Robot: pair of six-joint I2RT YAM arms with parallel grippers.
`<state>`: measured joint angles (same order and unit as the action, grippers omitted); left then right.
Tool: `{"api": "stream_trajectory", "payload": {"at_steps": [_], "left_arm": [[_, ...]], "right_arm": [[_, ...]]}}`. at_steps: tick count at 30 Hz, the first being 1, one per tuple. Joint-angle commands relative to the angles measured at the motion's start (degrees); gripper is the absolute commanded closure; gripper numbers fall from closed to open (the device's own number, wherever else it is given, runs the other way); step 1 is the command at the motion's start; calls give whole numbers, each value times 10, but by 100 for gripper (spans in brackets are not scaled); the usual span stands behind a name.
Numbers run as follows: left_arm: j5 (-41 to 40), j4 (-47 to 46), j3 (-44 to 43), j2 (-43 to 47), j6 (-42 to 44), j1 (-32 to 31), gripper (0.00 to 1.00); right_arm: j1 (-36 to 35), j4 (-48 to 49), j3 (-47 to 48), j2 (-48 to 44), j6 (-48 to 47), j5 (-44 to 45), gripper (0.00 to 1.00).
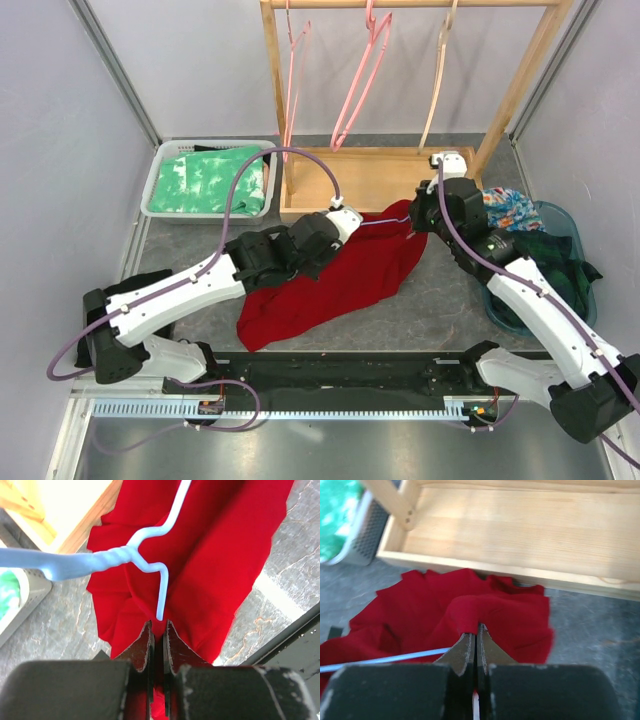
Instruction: Place the skirt on the hanger
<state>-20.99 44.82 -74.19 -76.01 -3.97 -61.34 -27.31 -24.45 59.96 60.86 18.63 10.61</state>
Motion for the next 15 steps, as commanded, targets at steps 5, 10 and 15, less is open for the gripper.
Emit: {"api": "stream_trajectory", "payload": {"at_steps": [5,10,15], "left_arm": [[19,-146,-37,-12,29,-10,98],[17,-184,-37,-11,47,-10,98],[-14,-185,-76,9,97,-11,98]], "right_arm": [[-36,41,31,-42,12,-87,100],[-35,29,39,-80,16,-101,100],[-35,-8,77,-121,1,-34,100]]}}
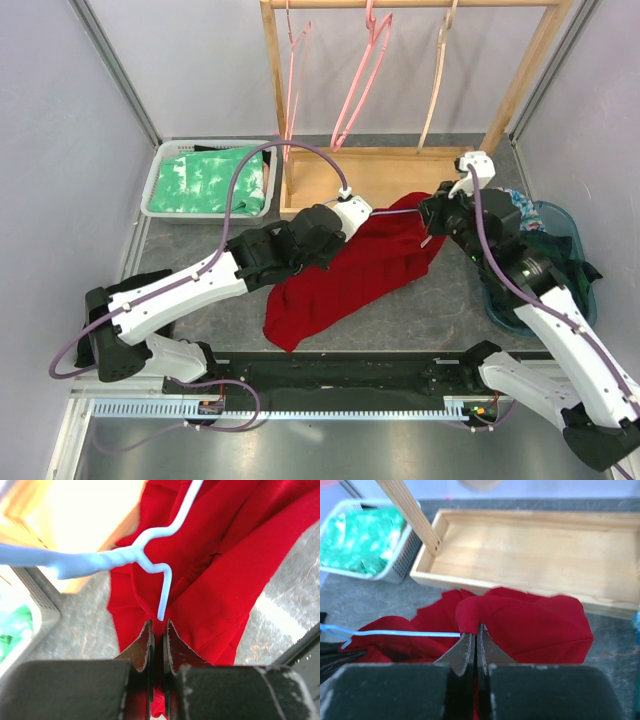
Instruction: Place the skirt on the hanger
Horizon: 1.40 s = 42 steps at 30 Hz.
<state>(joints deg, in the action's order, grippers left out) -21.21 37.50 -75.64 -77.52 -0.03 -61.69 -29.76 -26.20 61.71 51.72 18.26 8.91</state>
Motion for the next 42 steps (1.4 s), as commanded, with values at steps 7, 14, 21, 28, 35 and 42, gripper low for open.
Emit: {"api": "stream_trajectory", "payload": {"at_steps": [7,14,21,28,35,42], "left_arm": [[54,-111,-103,59,75,-6,98],[147,-218,27,93,74,-5,98],[186,-298,130,92,39,-4,98],[191,-336,232,125,21,-4,98],[210,-335,297,197,14,-2,98],[238,-314,313,237,19,-1,98]], "right_arm": [[-12,-29,93,-25,13,-37,100],[-15,20,-72,-29,78,-143,100],[-35,86,-144,-65,118,-219,100],[-35,39,-162,-76,93,-158,92],[-35,-10,-190,-73,86,-19,47],[-35,99,-148,-76,-59,-186,45]]}}
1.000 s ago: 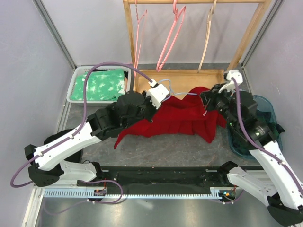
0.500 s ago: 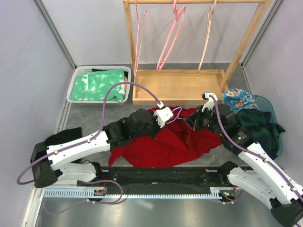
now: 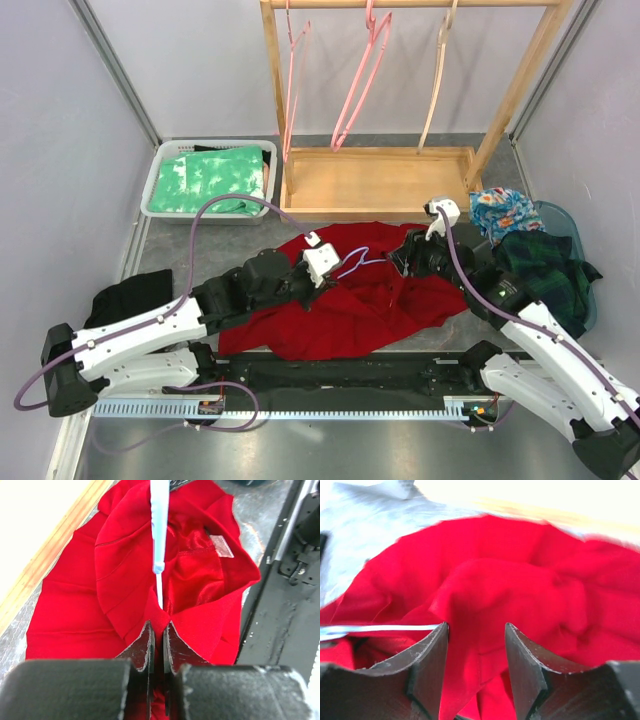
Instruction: Place the skirt on the hanger
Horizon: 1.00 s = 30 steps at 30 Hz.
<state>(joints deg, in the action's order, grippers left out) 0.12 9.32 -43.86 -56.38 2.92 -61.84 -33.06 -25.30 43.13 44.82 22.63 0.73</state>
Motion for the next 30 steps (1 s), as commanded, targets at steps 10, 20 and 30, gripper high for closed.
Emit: {"api": "stream_trajectory", "payload": {"at_steps": [10,20,30], "left_arm": [[27,4,-25,40,-16,1,98],[85,63,-58,43,-18,1,98],[129,69,-58,61,-24,1,98]], "right_arm": [[-2,90,62,38,-222,-366,42],[-2,50,70,56,-275,-444,38],[-17,99,73,122,-249,-493,58]]}}
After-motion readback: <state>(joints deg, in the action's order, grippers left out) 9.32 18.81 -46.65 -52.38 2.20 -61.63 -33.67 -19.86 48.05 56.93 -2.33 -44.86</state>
